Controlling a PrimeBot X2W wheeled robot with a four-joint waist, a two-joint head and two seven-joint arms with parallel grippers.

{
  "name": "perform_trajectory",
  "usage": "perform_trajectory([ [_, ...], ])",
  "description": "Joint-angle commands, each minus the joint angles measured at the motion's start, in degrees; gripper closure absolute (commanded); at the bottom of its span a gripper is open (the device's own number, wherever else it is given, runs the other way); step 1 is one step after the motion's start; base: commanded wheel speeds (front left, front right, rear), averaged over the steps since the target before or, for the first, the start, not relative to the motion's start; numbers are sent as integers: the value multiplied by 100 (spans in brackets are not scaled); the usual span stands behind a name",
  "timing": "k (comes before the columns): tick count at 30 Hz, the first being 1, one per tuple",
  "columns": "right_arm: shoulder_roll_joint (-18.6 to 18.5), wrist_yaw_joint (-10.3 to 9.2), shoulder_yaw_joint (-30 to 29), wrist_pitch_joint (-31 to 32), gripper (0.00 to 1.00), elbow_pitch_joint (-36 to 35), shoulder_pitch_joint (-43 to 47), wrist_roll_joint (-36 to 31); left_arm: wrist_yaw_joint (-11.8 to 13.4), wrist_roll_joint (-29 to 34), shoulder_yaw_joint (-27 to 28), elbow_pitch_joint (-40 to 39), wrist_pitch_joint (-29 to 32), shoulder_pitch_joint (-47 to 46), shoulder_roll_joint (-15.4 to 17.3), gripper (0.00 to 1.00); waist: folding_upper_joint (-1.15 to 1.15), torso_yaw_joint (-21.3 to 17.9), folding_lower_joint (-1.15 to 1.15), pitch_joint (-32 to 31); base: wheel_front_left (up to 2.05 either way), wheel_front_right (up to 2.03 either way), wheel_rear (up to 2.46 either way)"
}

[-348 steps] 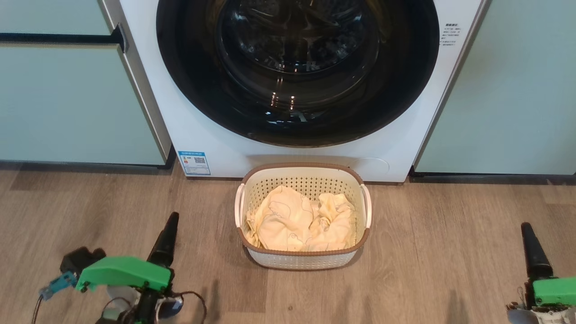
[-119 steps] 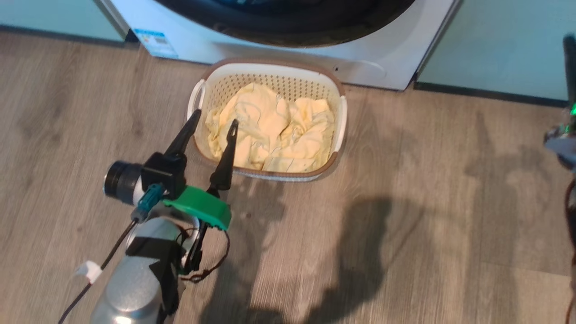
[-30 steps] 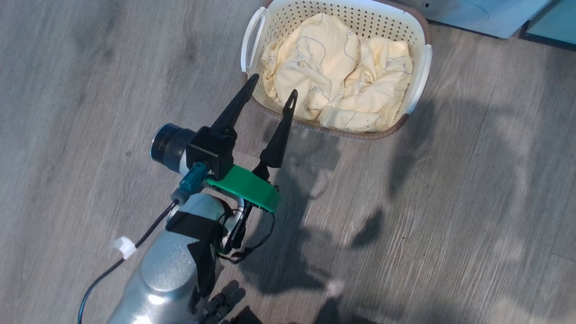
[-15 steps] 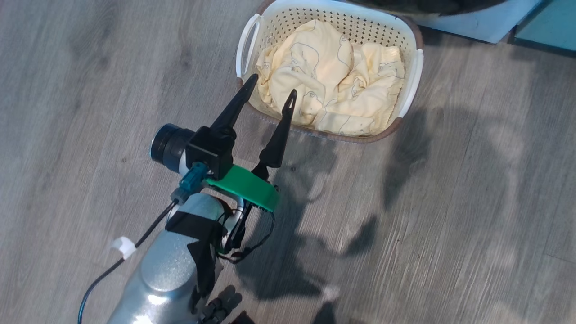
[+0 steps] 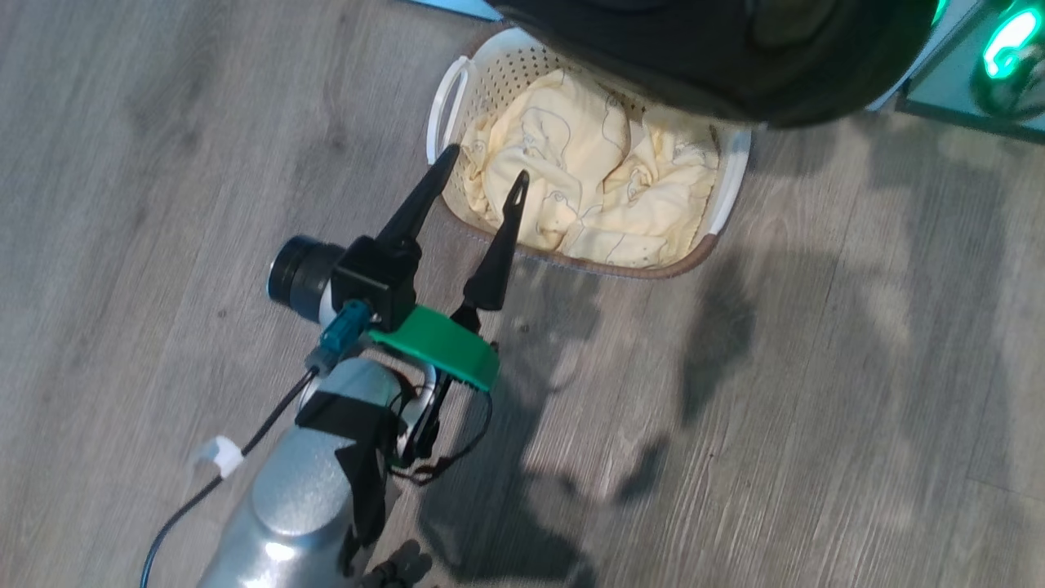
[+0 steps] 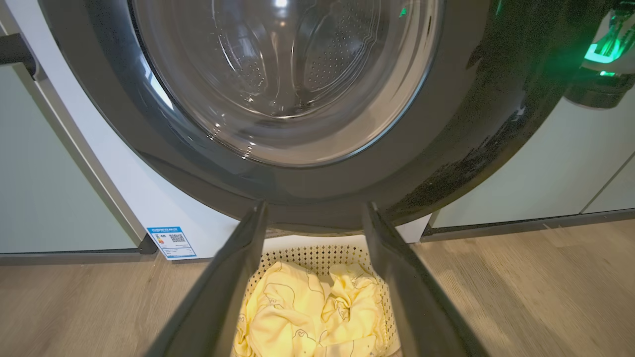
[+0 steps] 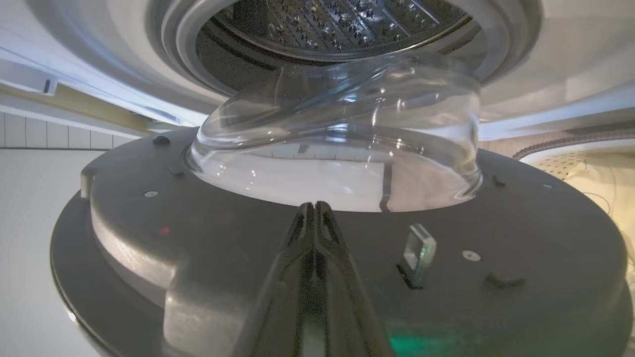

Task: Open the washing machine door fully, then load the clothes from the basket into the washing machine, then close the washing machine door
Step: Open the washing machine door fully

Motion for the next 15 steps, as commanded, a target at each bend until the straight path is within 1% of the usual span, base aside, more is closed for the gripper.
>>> perform_trajectory([
  [1, 202, -15, 69, 60, 100, -278, 27, 46, 26, 6, 193, -143, -35, 101, 104, 0, 0, -5, 0, -39, 0, 0, 0],
  [15, 431, -15, 441, 284, 100, -1145, 1192, 224, 4, 1, 231, -35, -35, 394, 104, 0, 0, 16, 0, -494, 0, 0, 0],
])
